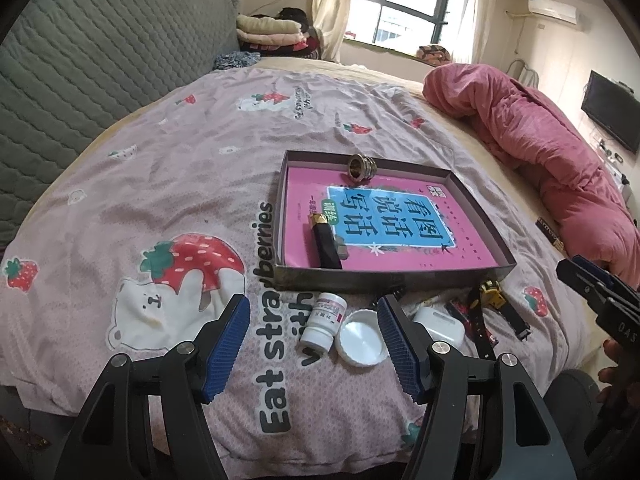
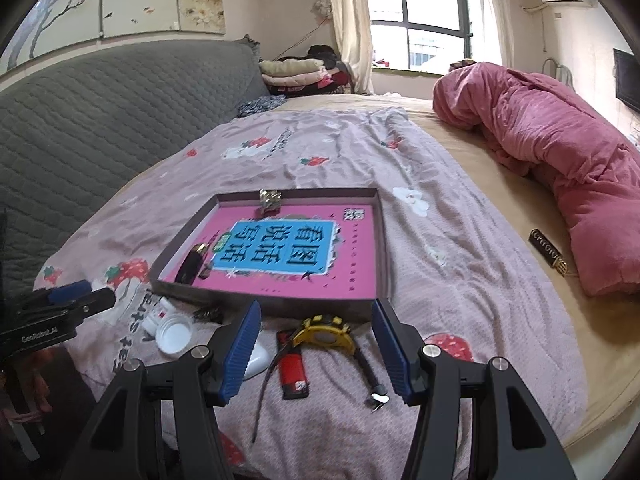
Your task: Organize rigid objects
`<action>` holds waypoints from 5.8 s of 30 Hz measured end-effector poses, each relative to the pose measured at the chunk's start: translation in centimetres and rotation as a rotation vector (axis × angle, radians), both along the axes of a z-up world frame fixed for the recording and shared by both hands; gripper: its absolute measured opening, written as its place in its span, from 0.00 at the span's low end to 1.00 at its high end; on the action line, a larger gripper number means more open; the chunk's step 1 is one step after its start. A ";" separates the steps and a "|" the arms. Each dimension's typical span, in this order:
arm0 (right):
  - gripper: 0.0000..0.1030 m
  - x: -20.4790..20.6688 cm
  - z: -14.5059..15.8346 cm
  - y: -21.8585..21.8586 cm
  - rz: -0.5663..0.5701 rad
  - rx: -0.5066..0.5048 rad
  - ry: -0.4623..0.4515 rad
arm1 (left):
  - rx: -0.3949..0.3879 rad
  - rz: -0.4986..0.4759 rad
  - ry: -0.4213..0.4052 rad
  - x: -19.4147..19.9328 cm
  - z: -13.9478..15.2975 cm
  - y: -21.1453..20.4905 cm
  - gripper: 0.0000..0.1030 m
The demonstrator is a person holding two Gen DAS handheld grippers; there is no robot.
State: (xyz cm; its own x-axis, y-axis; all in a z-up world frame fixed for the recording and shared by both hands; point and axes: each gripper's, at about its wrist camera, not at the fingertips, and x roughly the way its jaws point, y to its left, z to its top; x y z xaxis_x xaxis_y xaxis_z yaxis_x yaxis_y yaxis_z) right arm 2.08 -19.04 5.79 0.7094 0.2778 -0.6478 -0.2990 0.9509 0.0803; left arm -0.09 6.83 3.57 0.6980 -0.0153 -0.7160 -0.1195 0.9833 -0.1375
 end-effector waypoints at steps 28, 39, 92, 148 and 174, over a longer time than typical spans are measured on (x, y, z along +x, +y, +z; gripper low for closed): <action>0.55 -3.0 -2.5 4.6 0.199 -0.043 0.119 | 0.053 -0.057 0.098 -1.1 -1.6 -1.3 0.66; 0.55 -3.4 -3.4 5.9 0.252 -0.064 0.139 | 0.054 -0.050 0.128 -0.8 -2.7 -0.9 0.66; 0.55 -0.7 -8.8 12.3 0.402 -0.098 0.206 | 0.053 -0.019 0.216 4.4 -7.9 0.7 0.66; 0.49 1.6 -10.0 15.1 0.419 -0.141 0.107 | -0.036 -0.035 0.174 7.8 -8.9 2.6 0.64; 0.49 1.2 -7.2 12.1 0.351 -0.077 0.081 | -0.060 -0.083 0.151 6.8 -8.2 1.7 0.26</action>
